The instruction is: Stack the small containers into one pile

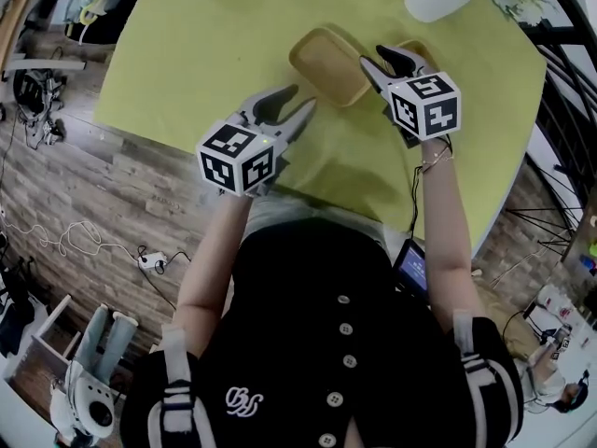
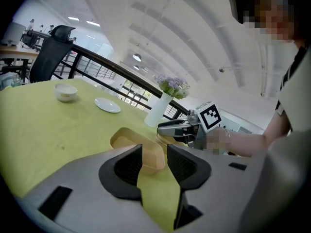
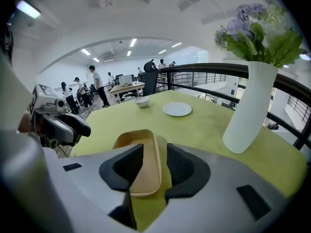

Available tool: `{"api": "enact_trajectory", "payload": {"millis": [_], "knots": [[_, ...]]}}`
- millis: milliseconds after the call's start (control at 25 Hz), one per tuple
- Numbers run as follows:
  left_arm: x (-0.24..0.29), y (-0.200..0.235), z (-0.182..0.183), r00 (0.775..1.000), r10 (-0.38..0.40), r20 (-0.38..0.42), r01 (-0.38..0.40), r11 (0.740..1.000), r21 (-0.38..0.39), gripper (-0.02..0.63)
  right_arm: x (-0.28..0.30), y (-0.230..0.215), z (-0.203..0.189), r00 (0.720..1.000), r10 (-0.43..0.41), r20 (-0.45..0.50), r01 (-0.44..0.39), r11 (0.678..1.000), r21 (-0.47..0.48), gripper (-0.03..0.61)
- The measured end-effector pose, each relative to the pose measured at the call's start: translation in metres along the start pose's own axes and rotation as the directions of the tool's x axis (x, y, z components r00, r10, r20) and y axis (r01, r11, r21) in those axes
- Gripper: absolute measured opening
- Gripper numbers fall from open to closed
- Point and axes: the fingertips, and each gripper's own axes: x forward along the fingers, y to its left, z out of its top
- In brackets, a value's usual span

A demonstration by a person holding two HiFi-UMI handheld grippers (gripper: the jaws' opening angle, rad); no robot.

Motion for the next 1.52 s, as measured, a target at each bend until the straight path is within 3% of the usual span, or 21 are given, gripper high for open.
{"api": "enact_trajectory", "payload": {"millis": [400, 720, 1040, 1280, 1520], "knots": [[0.008, 0.018, 0.002, 0.999, -0.041, 0.001, 0.041, 0.998, -0.049, 0.152, 0.038, -0.001, -0.006, 0.986, -0.053, -0.157, 0.04, 0.996, -0.081, 0.15], [0.017, 0.033, 0.011, 0.998, -0.064, 0.019, 0.065, 0.996, -0.067, 0.152, 0.057, 0.0, -0.026, 0.951, -0.087, -0.295, 0.049, 0.99, -0.134, 0.144], [0.025, 0.042, 0.007, 0.996, -0.091, 0.005, 0.091, 0.992, -0.082, 0.152, 0.069, -0.001, -0.035, 0.929, -0.119, -0.351, 0.07, 0.986, -0.149, 0.112], [0.03, 0.041, 0.008, 0.995, -0.104, 0.005, 0.104, 0.991, -0.085, 0.152, 0.065, 0.001, -0.038, 0.916, -0.14, -0.375, 0.074, 0.98, -0.184, 0.052], [0.033, 0.032, 0.001, 0.992, -0.124, -0.019, 0.122, 0.989, -0.081, 0.152, 0.055, 0.004, -0.042, 0.927, -0.126, -0.353, 0.081, 0.987, -0.137, 0.043]]}}
